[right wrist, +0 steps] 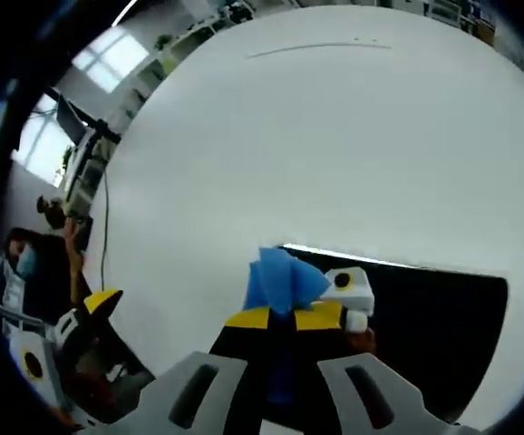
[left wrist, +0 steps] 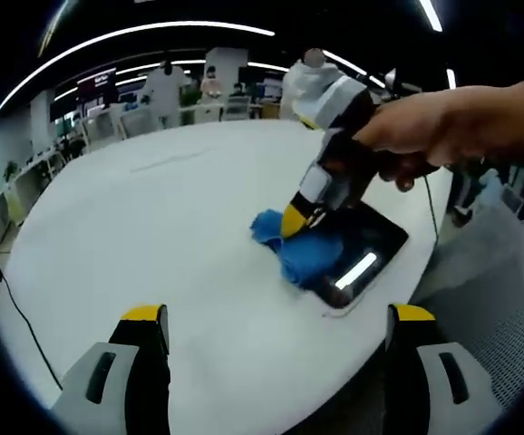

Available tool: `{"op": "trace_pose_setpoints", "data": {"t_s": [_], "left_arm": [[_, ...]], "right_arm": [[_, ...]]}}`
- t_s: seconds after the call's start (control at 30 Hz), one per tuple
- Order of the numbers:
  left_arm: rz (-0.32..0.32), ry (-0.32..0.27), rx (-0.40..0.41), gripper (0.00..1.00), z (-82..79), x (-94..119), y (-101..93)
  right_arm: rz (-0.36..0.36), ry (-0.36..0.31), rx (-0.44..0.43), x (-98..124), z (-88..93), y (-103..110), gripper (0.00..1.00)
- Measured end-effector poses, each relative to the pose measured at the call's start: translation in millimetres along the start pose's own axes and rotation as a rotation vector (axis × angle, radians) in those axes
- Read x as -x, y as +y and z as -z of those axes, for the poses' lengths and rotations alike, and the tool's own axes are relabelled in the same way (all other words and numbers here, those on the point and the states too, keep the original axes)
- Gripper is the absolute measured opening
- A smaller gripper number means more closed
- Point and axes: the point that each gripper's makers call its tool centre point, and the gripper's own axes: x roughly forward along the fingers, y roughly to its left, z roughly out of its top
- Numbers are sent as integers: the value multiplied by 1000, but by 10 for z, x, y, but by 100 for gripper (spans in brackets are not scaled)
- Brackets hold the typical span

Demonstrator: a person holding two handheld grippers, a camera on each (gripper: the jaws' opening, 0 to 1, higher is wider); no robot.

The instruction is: Wipe the mirror surface with the cleaning cloth until all visible marks leave the cleaned area.

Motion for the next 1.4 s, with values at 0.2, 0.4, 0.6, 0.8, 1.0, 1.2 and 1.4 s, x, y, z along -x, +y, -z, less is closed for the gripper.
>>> {"op": "trace_pose_setpoints", "data": {"t_s": [0.2, 0.4, 0.6, 0.8, 1.0, 1.2, 1.4], "left_arm": [[0, 1, 12, 100, 4, -11, 11], [35, 11, 3, 100, 38, -23, -48], [93, -76, 19, 100, -109, -6, -156], [84, 78, -13, 100, 206, 19, -178], [89, 40, -26, 100, 142, 8, -185], [77, 42, -28, 100, 168, 19, -161], [70, 43, -23, 100, 168, 33, -165]], "right_arm": [[5, -13, -29, -58, -214, -61, 1], [16, 3, -3, -90, -259, -68, 0], [18, 9, 30, -78, -243, -64, 0], [66, 14, 116, -9, -190, -7, 1], [50, 22, 91, 9, -191, -28, 1], [74, 22, 122, -9, -197, -107, 0], [87, 16, 108, 48, -161, -209, 1]]}}
